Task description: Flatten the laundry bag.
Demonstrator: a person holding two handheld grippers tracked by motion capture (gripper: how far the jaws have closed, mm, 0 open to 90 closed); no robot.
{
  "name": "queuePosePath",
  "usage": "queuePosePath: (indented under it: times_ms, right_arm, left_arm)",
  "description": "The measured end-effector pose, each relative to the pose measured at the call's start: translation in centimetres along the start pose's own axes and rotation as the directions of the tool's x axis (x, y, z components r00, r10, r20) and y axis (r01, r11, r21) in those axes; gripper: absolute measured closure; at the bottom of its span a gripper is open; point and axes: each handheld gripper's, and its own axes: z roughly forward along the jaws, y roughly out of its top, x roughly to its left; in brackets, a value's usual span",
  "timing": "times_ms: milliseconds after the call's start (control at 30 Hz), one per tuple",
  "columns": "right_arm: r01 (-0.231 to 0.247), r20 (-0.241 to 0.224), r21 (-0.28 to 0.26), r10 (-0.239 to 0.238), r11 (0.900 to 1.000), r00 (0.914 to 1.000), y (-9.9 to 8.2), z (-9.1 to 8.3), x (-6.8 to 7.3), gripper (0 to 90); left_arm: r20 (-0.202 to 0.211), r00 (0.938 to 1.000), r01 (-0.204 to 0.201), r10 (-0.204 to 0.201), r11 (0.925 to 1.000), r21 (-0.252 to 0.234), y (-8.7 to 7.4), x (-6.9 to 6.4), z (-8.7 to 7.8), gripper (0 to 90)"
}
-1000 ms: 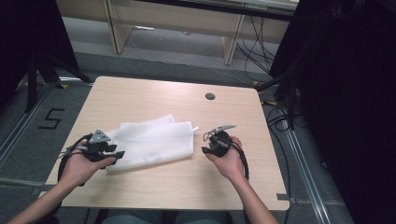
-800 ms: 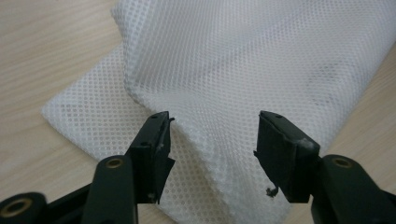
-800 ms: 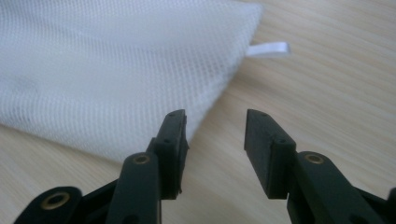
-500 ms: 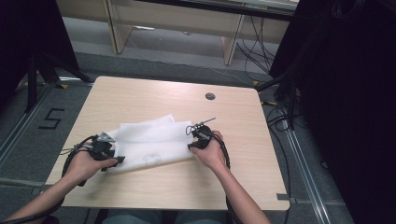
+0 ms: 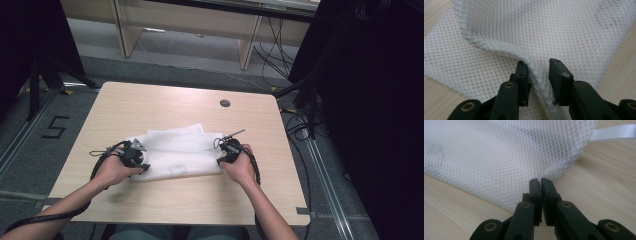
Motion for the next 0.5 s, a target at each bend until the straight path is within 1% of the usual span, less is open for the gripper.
queuePosePath:
  times_ms: [33,67,100,133,167,200,233,267,300,333,367,400,433,467,500]
  right_arm:
    - [0.000,0.000,0.000,0.000,1.0000,1.0000,0.0,0.0,0.0,88.0]
    - [-0.032,0.013,0.026,0.032,0.9992,0.9994,-0.5,-0.7,-0.5,87.5]
    - [-0.032,0.013,0.026,0.032,0.9992,0.9994,-0.5,-0.7,-0.5,87.5]
    - [-0.047,0.023,0.040,0.046,0.9981,0.9987,-0.8,-0.9,-0.7,86.9]
    - [-0.095,0.040,0.074,0.092,0.9927,0.9950,-1.2,-1.5,-0.9,83.5]
    - [-0.095,0.040,0.074,0.092,0.9927,0.9950,-1.2,-1.5,-0.9,83.5]
    - [-0.089,0.037,0.074,0.086,0.9933,0.9956,-1.4,-1.6,-1.1,80.6]
    - [-0.087,0.030,0.085,0.084,0.9926,0.9960,-1.6,-1.8,-1.3,75.7]
    - [-0.090,0.031,0.073,0.088,0.9933,0.9957,-1.6,-2.0,-1.4,71.5]
    - [-0.058,0.042,0.017,0.058,0.9982,0.9974,-1.4,-2.5,-1.8,64.0]
    - [-0.052,0.051,0.000,0.052,0.9986,0.9973,-1.2,-2.8,-1.9,62.0]
    - [-0.047,0.063,-0.023,0.048,0.9986,0.9968,-1.0,-3.0,-1.9,59.0]
    - [-0.045,0.068,-0.053,0.048,0.9976,0.9965,-0.6,-3.3,-2.0,56.6]
    - [-0.040,0.078,-0.069,0.045,0.9968,0.9959,-0.2,-3.5,-2.0,54.2]
    - [-0.031,0.082,-0.084,0.038,0.9960,0.9959,0.4,-3.5,-2.1,53.7]
  left_arm:
    - [0.000,1.0000,0.000,0.000,1.0000,0.000,0.0,0.0,0.0,68.8]
    - [0.011,0.9997,-0.022,0.022,0.9997,-0.007,0.6,-0.8,0.4,68.6]
    - [0.011,0.9997,-0.022,0.022,0.9997,-0.007,0.6,-0.8,0.4,68.4]
    - [0.012,0.9992,-0.037,0.037,0.9993,-0.009,0.8,-1.1,0.5,68.4]
    - [0.015,0.9984,-0.054,0.054,0.9985,-0.010,1.0,-1.7,0.7,67.8]
    - [0.015,0.9984,-0.054,0.054,0.9985,-0.010,1.0,-1.7,0.7,67.4]
    - [0.014,0.9973,-0.072,0.072,0.9974,-0.008,1.1,-1.9,0.8,67.4]
    - [0.012,0.9957,-0.092,0.092,0.9958,-0.001,1.1,-1.8,0.7,65.7]
    - [0.010,0.9969,-0.078,0.079,0.9968,-0.014,1.0,-1.7,0.8,63.5]
    - [0.012,0.9980,-0.062,0.062,0.9976,-0.030,1.0,-1.4,0.4,59.3]
    - [0.015,0.9990,-0.041,0.042,0.9983,-0.040,1.0,-1.3,0.1,58.3]
    - [0.023,0.9988,-0.042,0.043,0.9982,-0.043,1.1,-1.3,-0.3,56.4]
    - [-0.001,0.9989,-0.047,0.047,0.9962,-0.074,1.1,-1.3,-0.6,54.9]
    - [-0.001,0.9989,-0.048,0.048,0.9954,-0.083,1.2,-1.5,-1.1,53.2]
    - [-0.012,0.9990,-0.045,0.044,0.9937,-0.102,1.3,-1.6,-1.2,51.2]
